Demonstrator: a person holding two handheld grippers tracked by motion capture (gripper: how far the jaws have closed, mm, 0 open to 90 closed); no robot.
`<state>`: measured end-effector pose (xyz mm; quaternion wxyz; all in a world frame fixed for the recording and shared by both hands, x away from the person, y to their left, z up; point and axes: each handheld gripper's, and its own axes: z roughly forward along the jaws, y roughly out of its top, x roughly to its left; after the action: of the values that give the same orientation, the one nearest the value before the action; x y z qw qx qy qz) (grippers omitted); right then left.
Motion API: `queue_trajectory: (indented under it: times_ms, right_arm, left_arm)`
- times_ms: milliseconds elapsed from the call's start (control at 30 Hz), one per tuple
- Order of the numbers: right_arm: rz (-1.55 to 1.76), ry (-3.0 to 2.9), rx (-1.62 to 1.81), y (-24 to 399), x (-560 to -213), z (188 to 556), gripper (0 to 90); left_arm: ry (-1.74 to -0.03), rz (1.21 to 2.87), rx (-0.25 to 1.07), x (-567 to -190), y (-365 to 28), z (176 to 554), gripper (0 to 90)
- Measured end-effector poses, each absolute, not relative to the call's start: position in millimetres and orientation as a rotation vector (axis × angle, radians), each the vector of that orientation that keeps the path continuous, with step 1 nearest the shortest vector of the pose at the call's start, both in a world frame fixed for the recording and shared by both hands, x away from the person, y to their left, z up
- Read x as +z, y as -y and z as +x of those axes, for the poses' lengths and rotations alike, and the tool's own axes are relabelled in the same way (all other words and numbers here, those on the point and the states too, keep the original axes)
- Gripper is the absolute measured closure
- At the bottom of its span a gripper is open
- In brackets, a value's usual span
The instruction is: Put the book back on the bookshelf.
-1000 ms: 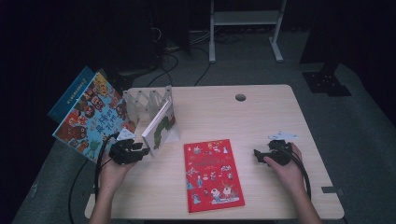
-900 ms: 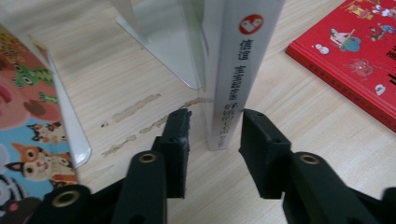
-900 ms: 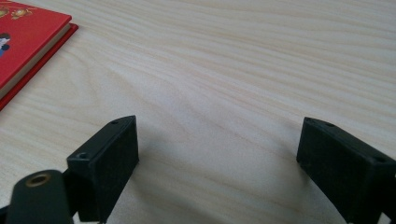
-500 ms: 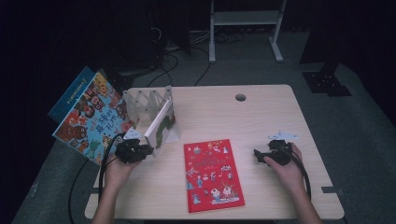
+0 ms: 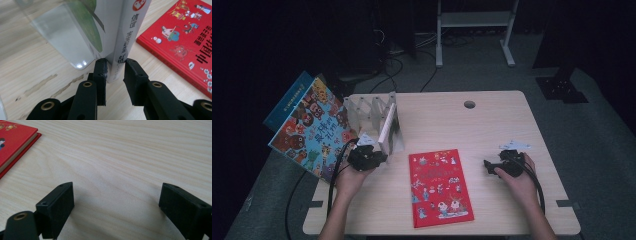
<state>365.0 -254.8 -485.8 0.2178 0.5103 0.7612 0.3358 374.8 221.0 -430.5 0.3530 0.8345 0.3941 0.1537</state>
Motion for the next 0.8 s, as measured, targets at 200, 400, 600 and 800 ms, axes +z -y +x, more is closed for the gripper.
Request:
queue_trajectory:
  times_ms: [200, 400, 600, 800]
  right_arm:
    - [1.413, -2.107, 0.929, 254.8, -485.8, 365.1, 11.7]
    - [1.412, -2.109, 0.928, 254.9, -485.8, 365.3, 11.6]
    - [1.412, -2.11, 0.928, 254.8, -485.7, 365.8, 11.5]
    - [1.412, -2.109, 0.928, 254.8, -485.8, 365.8, 11.4]
  left_arm:
    - [-1.0, 2.154, 0.387, -431.9, -208.6, 379.9, 70.1]
    - [-0.988, 2.148, 0.38, -433.2, -201.9, 382.3, 69.1]
    - [-0.98, 2.134, 0.371, -435.2, -196.5, 384.8, 68.7]
    - [-0.98, 2.139, 0.371, -435.7, -196.2, 384.4, 68.7]
